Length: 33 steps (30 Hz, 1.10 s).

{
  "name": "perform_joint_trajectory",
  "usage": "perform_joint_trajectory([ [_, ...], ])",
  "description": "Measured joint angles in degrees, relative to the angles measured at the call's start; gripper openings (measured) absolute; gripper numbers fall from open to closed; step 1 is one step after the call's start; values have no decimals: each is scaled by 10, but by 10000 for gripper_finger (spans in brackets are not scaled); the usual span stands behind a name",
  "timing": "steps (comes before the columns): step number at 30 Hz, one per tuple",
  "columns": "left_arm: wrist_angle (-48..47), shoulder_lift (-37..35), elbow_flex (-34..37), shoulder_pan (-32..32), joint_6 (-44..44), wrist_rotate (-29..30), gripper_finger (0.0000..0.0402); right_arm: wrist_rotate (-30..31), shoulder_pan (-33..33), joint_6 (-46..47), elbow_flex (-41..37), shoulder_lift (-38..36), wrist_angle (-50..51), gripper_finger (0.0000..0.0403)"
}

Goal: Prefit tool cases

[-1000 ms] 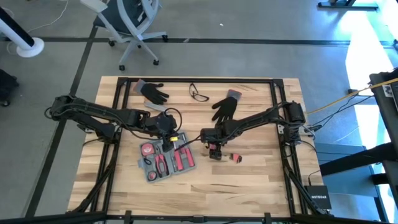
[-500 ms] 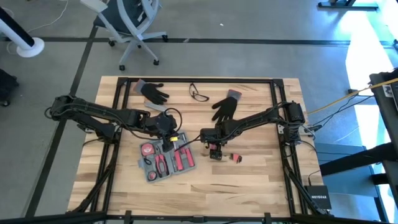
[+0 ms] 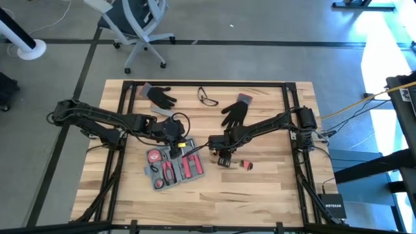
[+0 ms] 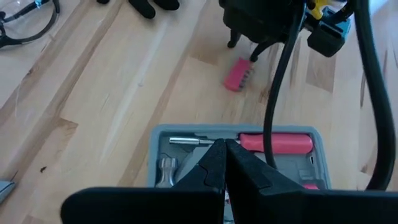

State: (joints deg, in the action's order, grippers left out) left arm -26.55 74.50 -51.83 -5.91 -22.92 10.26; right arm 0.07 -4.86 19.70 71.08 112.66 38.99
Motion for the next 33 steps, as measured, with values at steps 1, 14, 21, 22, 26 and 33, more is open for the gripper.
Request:
perform_joint_trajectory([
  [1, -2, 0, 0, 0, 0, 0, 0, 0, 0, 0, 1, 0, 1, 131],
  [14, -19, 0, 0, 0, -4, 0, 0, -19, 8, -75, 43, -1, 77, 174],
  [21, -31, 0, 0, 0, -1, 0, 0, 27, 9, -179, 62, -5, 46, 270],
  [22, -34, 0, 0, 0, -4, 0, 0, 25, 9, -186, 62, -3, 38, 282],
  [26, -37, 0, 0, 0, -12, 0, 0, 18, 7, -216, 62, 10, 29, 320],
  [33, -42, 0, 0, 0, -28, 0, 0, 5, 7, -219, 65, 28, 12, 344],
])
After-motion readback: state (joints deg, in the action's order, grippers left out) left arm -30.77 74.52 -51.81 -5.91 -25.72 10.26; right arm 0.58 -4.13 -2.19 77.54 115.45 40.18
